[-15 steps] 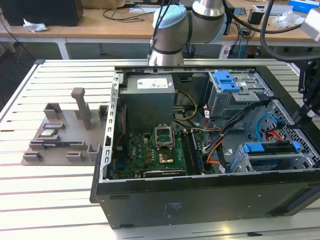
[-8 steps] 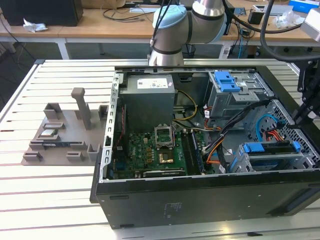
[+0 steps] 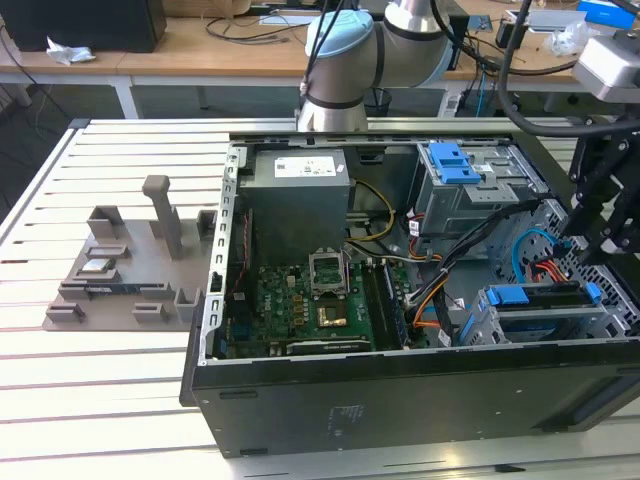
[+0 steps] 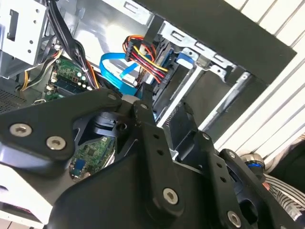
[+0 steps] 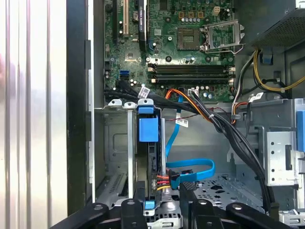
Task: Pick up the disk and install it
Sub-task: 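Insert the second disk wire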
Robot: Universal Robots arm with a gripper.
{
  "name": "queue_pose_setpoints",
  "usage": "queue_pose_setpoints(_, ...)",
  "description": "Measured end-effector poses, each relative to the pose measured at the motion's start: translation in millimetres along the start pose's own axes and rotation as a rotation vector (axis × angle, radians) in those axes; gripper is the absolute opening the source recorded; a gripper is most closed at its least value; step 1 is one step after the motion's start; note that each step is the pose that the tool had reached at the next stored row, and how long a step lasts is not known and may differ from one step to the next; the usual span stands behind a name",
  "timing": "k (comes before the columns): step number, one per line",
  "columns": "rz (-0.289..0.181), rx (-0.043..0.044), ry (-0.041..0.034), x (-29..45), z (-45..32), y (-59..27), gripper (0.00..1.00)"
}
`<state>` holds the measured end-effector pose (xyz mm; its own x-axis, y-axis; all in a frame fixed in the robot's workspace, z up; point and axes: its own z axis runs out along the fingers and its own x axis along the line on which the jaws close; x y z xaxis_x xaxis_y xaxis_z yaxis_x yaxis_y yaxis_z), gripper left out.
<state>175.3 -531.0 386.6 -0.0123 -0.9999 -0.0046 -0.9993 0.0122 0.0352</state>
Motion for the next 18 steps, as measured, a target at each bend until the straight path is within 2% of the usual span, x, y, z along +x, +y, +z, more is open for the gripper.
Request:
queue_pose_setpoints(3,-0.001,0.0,0.0,-2.8,8.0,2.4,0.42)
queue_pose_setpoints(9,-0.001,0.0,0.0001,-2.7,8.8,2.6,0.41)
queue_pose_setpoints(10,-0.001,0.0,0.0,-2.7,8.8,2.6,0.28)
queue_pose_setpoints(13,-0.001,0.0,0.0,-2.7,8.8,2.7,0.11)
queue_pose_setpoints(18,-0.001,0.0,-0.0002,-0.4,10.7,3.7,0.11)
